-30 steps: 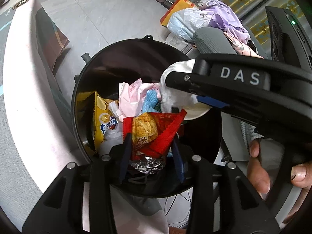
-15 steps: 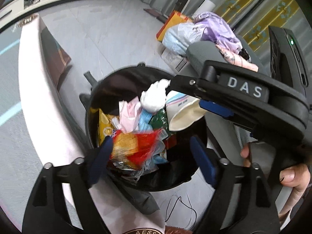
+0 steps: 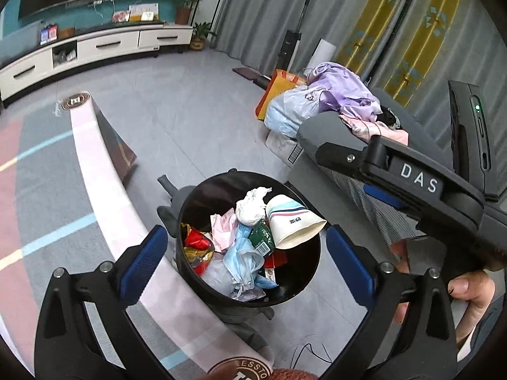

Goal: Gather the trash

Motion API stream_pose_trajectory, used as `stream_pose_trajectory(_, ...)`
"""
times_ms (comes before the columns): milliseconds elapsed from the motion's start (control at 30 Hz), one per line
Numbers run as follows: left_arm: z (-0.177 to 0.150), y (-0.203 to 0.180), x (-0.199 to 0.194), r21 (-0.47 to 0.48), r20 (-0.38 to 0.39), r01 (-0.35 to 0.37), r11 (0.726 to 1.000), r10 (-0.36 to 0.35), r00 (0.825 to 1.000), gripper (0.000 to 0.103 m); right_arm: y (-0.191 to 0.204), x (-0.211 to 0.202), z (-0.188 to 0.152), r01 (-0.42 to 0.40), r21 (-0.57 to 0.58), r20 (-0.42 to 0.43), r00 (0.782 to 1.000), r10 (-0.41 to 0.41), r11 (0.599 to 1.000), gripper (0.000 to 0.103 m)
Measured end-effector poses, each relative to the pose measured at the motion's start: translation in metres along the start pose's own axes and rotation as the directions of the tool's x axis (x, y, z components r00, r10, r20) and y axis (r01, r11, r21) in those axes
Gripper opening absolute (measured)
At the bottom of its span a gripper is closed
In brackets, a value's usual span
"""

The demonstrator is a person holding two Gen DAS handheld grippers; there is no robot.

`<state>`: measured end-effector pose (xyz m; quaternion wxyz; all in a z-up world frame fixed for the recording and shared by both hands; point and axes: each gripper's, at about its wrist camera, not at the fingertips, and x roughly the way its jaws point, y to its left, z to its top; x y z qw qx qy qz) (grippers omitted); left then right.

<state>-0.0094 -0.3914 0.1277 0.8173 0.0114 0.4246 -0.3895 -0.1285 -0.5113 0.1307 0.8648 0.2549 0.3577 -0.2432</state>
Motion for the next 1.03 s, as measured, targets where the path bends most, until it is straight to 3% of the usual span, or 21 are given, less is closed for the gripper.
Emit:
stream_pose_trajectory(300, -0.002, 0.001, -0.008, -0.005, -0.003, 0.011, 1.000, -0.011, 1.000, 0.100, -0.005, -0.024, -0.002, -0.012, 0.010, 0.054, 0.998, 0.012, 1.000, 0.100)
stream_pose_trajectory(1033, -0.005, 0.005, -0.015, -0.014, 0.013, -0.020, 1.000, 0.020, 1.000, 0.100, -0.008, -0.027, -0.005, 0.054, 0.012, 0.044, 0.998, -0.054, 0.998, 0.100)
